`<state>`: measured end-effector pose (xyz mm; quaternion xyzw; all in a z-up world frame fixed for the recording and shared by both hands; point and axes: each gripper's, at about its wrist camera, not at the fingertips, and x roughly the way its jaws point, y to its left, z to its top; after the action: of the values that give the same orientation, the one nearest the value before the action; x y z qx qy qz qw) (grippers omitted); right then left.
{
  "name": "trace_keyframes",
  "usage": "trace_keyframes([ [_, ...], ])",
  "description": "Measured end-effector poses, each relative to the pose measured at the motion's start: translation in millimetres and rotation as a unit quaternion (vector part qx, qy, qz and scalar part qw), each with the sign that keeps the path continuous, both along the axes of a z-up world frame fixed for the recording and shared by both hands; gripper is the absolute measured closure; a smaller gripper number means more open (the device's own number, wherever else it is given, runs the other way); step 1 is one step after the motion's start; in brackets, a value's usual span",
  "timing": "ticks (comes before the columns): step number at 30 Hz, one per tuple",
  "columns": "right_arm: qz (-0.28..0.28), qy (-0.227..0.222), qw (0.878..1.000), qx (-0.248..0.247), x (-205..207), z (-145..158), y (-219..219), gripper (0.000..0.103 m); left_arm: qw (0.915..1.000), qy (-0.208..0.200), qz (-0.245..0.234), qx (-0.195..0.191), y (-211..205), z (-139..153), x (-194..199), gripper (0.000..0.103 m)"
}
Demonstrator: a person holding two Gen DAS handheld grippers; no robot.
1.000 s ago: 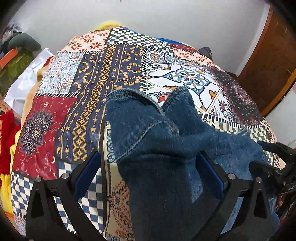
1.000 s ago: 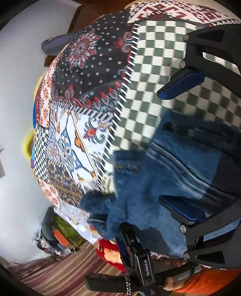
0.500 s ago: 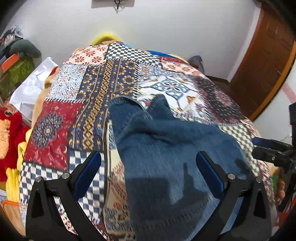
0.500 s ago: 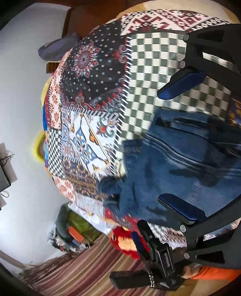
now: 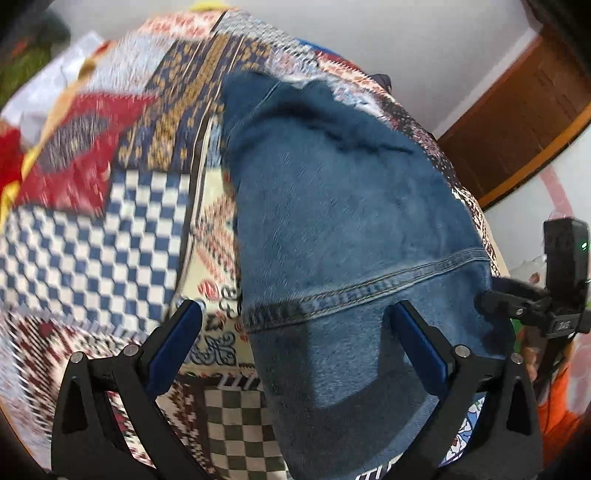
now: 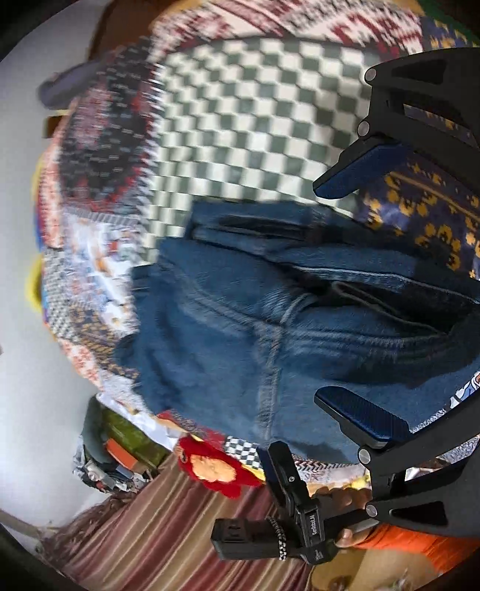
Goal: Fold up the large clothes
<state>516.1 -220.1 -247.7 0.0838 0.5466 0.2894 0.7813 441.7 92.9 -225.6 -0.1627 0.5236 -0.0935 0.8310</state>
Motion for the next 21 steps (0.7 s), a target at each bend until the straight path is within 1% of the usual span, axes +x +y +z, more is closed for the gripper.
trace_keyframes([
  [1, -0.002, 0.011, 1.0, -0.001, 2, -7, 1, 0.002, 0.9998, 0.008, 0.006, -0.019, 3, -6, 1, 0.0],
  [2, -0.003, 0.019, 1.0, 0.001, 5, -13, 2, 0.002, 0.9995, 0.014, 0.009, -0.029, 4, -10, 3, 0.0],
  [4, -0.002, 0.041, 0.999, 0.018, 12, -23, 3, 0.002, 0.9979, 0.03, 0.014, -0.056, 8, -19, 10, 0.0],
  [7, -0.008, 0.068, 0.997, 0.039, 26, -35, 4, 0.002, 0.9958, 0.042, 0.011, -0.081, 7, -29, 19, 0.0],
  [9, -0.01, 0.067, 0.997, 0.037, 35, -39, 5, 0.002, 0.9945, 0.045, 0.01, -0.094, 6, -32, 25, 0.0],
  [10, -0.003, 0.07, 0.997, 0.039, 39, -42, 7, 0.002, 0.9937, 0.046, 0.011, -0.102, 6, -33, 27, 0.0],
  [11, 0.003, 0.073, 0.996, 0.044, 42, -44, 9, 0.0, 0.9922, 0.048, 0.013, -0.114, 5, -35, 30, 0.0],
  [14, 0.008, 0.072, 0.996, 0.051, 47, -48, 16, 0.0, 0.9884, 0.053, 0.018, -0.142, 2, -40, 41, 0.0],
  [15, 0.011, 0.065, 0.997, 0.049, 48, -48, 19, 0.0, 0.9868, 0.053, 0.021, -0.151, 1, -41, 46, 0.001],
  [16, 0.013, 0.062, 0.997, 0.05, 49, -47, 21, 0.0, 0.9858, 0.052, 0.023, -0.158, 1, -42, 51, 0.006],
  [17, 0.014, 0.06, 0.997, 0.052, 49, -47, 22, 0.002, 0.9848, 0.051, 0.022, -0.165, -1, -41, 54, 0.01],
  [19, 0.014, 0.061, 0.996, 0.061, 52, -46, 24, 0.01, 0.9862, 0.049, 0.022, -0.157, -7, -37, 59, 0.012],
  [21, 0.014, 0.067, 0.995, 0.073, 54, -44, 24, 0.022, 0.9892, 0.041, 0.017, -0.139, -12, -33, 58, 0.019],
])
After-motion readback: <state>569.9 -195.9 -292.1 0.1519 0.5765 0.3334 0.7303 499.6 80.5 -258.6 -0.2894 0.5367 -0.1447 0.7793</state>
